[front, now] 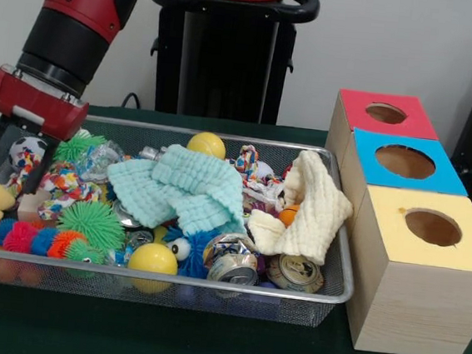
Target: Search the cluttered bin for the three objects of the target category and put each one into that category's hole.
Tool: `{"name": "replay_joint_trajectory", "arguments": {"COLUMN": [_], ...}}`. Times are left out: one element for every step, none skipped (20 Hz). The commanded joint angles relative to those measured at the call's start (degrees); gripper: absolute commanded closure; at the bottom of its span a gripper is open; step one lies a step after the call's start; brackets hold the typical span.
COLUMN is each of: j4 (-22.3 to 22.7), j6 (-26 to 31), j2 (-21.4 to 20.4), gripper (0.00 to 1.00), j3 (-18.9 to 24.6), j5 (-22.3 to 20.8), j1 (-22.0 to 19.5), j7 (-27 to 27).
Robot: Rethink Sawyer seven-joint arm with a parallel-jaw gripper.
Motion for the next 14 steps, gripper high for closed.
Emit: {"name": "replay_joint_trajectory", "arguments": {"j4": [-2.77, -2.87, -3.01, -3.15, -3.27, -3.34, -3.41, -3.61, -3.70, -3.79, -3.81, -3.87, -3.93, -3.99], "j6": [-6.06, -6.55, -6.84, -7.14, -7.27, -7.50, -7.58, -7.90, -8.01, -8.03, -7.93, -7.62, -7.58, -7.52], "j2": [4.08, 4.46, 4.77, 5.09, 5.35, 5.54, 5.71, 6.12, 6.31, 6.54, 6.54, 6.55, 6.59, 6.57], "gripper": [0.00, 0.00, 0.00, 0.00, 0.00, 0.00, 0.00, 0.00, 0.00, 0.00, 0.00, 0.00, 0.00, 0.00], "j3": [7.57, 7.53, 7.38, 7.24, 7.06, 7.00, 6.92, 6.35, 6.22, 5.96, 6.11, 6.51, 6.58, 6.62], "j5": [-2.38, -2.11, -1.85, -1.59, -1.27, -0.98, -0.73, 0.05, 0.29, 0.57, 0.33, -0.10, -0.37, -0.66], "j1": [-1.00, -1.01, -0.96, -0.91, -0.83, -0.80, -0.76, -0.38, -0.32, -0.20, -0.33, -0.69, -0.82, -1.01], "j7": [3.32, 3.46, 3.49, 3.51, 3.54, 3.65, 3.74, 3.59, 3.61, 3.56, 3.64, 3.82, 3.81, 3.78]}}
